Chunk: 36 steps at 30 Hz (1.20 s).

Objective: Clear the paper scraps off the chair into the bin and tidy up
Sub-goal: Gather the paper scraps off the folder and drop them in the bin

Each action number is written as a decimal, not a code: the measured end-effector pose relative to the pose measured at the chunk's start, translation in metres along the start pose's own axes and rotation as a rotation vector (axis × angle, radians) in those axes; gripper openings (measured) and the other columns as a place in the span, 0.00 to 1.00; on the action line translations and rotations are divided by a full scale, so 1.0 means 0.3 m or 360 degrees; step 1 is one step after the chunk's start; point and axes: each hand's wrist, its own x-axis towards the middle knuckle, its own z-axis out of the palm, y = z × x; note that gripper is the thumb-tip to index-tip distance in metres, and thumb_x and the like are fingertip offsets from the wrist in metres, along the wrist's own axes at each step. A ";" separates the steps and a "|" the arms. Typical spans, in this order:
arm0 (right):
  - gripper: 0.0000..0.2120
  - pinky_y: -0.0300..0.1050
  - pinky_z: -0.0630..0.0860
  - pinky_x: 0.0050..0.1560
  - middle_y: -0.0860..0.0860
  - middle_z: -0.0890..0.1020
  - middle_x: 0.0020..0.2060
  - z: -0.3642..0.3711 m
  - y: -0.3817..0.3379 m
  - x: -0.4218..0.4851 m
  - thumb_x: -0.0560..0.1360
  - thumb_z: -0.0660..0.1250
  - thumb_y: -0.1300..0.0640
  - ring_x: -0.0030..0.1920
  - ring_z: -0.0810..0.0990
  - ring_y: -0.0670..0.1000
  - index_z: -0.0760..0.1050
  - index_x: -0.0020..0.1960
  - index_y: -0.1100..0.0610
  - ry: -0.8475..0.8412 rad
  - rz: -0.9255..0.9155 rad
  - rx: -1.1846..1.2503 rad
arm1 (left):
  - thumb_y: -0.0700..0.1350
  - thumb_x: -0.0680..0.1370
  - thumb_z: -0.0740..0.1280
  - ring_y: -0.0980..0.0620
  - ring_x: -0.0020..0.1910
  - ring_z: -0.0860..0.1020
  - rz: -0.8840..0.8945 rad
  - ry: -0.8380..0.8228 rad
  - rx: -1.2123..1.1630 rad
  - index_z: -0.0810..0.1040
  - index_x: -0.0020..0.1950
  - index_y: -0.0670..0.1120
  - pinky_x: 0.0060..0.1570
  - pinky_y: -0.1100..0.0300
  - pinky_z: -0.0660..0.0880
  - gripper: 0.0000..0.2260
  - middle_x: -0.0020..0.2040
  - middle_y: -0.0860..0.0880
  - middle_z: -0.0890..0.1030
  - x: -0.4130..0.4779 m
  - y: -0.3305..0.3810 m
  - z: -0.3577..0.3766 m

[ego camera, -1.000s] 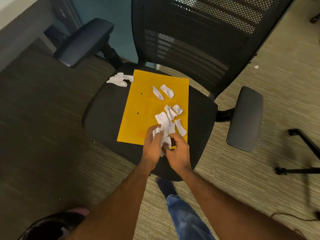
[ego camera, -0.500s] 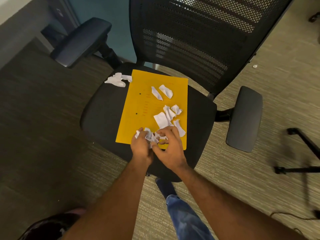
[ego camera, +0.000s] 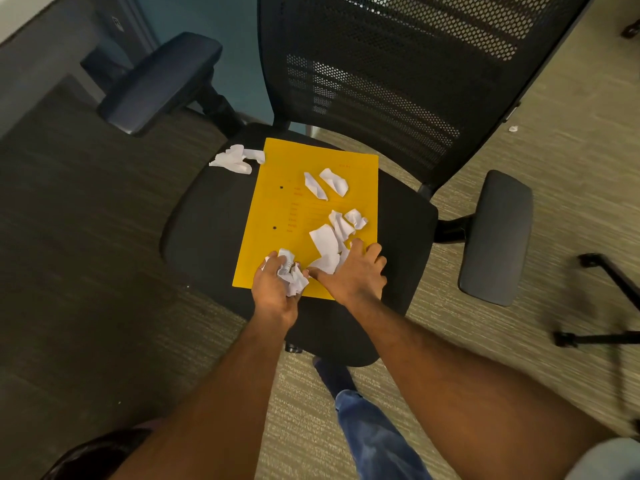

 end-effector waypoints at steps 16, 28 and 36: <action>0.14 0.45 0.72 0.44 0.54 0.74 0.55 0.013 0.050 -0.016 0.72 0.69 0.60 0.46 0.75 0.53 0.71 0.56 0.54 0.0136 -0.0003 0.0799 | 0.42 0.80 0.63 0.51 0.42 0.77 0.0018 -0.0025 0.0074 0.72 0.60 0.49 0.41 0.56 0.75 0.09 0.49 0.47 0.77 0.014 0.045 -0.040; 0.22 0.36 0.75 0.53 0.44 0.78 0.57 0.032 -0.114 -0.115 0.73 0.59 0.69 0.56 0.76 0.40 0.74 0.58 0.46 0.0067 -0.0289 0.1784 | 0.46 0.74 0.67 0.47 0.39 0.78 0.0109 -0.0257 0.0131 0.74 0.52 0.48 0.37 0.56 0.77 0.08 0.47 0.45 0.76 -0.010 0.054 -0.039; 0.16 0.45 0.79 0.53 0.51 0.81 0.52 0.104 -0.250 -0.177 0.70 0.60 0.63 0.54 0.80 0.49 0.76 0.53 0.49 -0.0143 -0.0227 0.2061 | 0.53 0.69 0.72 0.40 0.56 0.81 0.0160 -0.0053 0.0001 0.77 0.65 0.41 0.57 0.45 0.78 0.28 0.59 0.40 0.81 -0.039 0.117 -0.081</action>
